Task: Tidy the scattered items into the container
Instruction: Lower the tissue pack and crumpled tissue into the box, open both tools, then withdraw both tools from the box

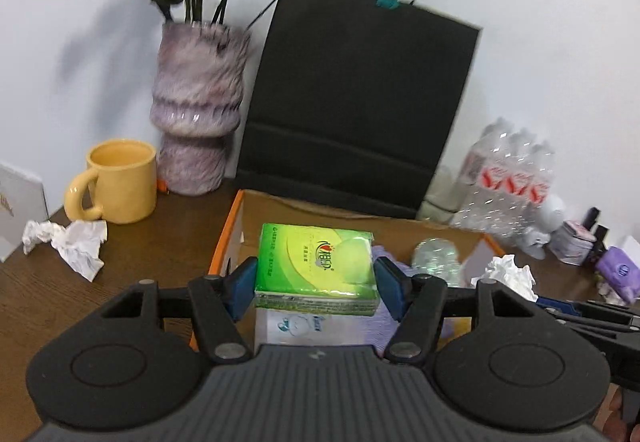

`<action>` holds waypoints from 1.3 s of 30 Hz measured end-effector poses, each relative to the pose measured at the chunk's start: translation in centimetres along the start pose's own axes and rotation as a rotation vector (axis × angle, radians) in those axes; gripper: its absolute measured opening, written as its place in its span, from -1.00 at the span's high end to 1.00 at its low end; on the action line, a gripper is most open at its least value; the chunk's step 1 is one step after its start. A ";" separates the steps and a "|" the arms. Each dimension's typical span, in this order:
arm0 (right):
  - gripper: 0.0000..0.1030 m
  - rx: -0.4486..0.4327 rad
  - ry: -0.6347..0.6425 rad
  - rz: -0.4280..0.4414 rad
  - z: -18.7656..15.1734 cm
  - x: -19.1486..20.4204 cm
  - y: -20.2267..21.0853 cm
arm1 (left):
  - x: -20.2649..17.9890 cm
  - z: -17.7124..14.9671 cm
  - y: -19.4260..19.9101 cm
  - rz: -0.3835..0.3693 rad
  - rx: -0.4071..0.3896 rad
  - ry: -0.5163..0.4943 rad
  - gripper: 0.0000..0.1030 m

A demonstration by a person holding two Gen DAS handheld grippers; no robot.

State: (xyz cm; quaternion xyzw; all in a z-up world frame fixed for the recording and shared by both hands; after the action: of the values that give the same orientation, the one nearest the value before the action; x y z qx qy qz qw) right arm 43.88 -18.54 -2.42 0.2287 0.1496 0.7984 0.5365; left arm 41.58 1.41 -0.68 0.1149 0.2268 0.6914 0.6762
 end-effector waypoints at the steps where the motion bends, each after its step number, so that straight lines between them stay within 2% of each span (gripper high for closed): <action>1: 0.54 0.014 -0.005 -0.002 0.1 -0.1 -1.0 | 0.1 0.1 -0.7 0.006 0.008 -0.003 -0.24; 9: 0.50 0.087 -0.002 -0.032 0.5 -0.4 -6.4 | -0.1 -0.3 -4.7 0.054 0.065 -0.072 -0.29; 11: 0.35 0.109 0.002 -0.047 0.2 -0.7 -7.3 | -0.2 -0.6 -5.2 0.067 0.076 -0.090 -0.46; 13: 0.14 0.124 0.009 -0.063 -0.2 -0.9 -7.8 | -0.3 -0.8 -5.2 0.065 0.077 -0.103 -0.76; 14: -0.12 0.127 0.008 -0.068 -0.4 -1.0 -7.8 | -0.5 -0.8 -5.1 0.060 0.075 -0.106 -0.92; 15: -0.37 0.124 0.008 -0.072 -0.4 -1.1 -7.8 | -0.6 -0.8 -4.9 0.055 0.067 -0.106 -0.95; 16: -0.49 0.119 0.010 -0.074 -0.4 -1.1 -7.6 | -0.6 -0.6 -4.6 0.055 0.055 -0.105 -1.00; 17: -0.51 0.114 0.014 -0.077 -0.3 -1.0 -7.5 | -0.7 -0.4 -4.4 0.055 0.047 -0.106 -1.00; 19: -0.75 0.104 0.022 -0.077 -0.2 -0.8 -7.1 | -0.9 -0.1 -4.0 0.053 0.034 -0.107 -1.00; 23: -0.84 0.093 0.030 -0.065 0.1 -0.4 -6.6 | -0.8 0.3 -3.6 0.065 0.019 -0.106 -1.00; 24: -0.98 0.090 0.036 -0.064 0.2 -0.3 -6.5 | -0.8 0.3 -3.6 0.068 0.021 -0.105 -1.00; 31: -1.00 0.096 0.047 -0.083 0.2 -0.1 -6.0 | -0.3 0.5 -2.7 0.081 0.014 -0.092 -1.00; 39: -1.00 0.043 0.063 -0.095 0.0 -0.4 -1.6 | 0.5 0.8 3.2 0.071 -0.091 -0.128 -1.00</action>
State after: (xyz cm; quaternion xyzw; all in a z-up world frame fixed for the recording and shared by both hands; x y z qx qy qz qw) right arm 45.27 -18.35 -3.24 0.2076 0.1944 0.7754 0.5639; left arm 39.13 2.12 1.45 0.1362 0.1471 0.7158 0.6689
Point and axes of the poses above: each gripper's, at about its wrist camera, not at the fingertips, and y roughly against the way its jaws point, x to its left, z to its top, the point moved 9 cm from there along -y, roughly the way its jaws point, and after that the axes turned 5 degrees about -y, right-handed, at the moved point
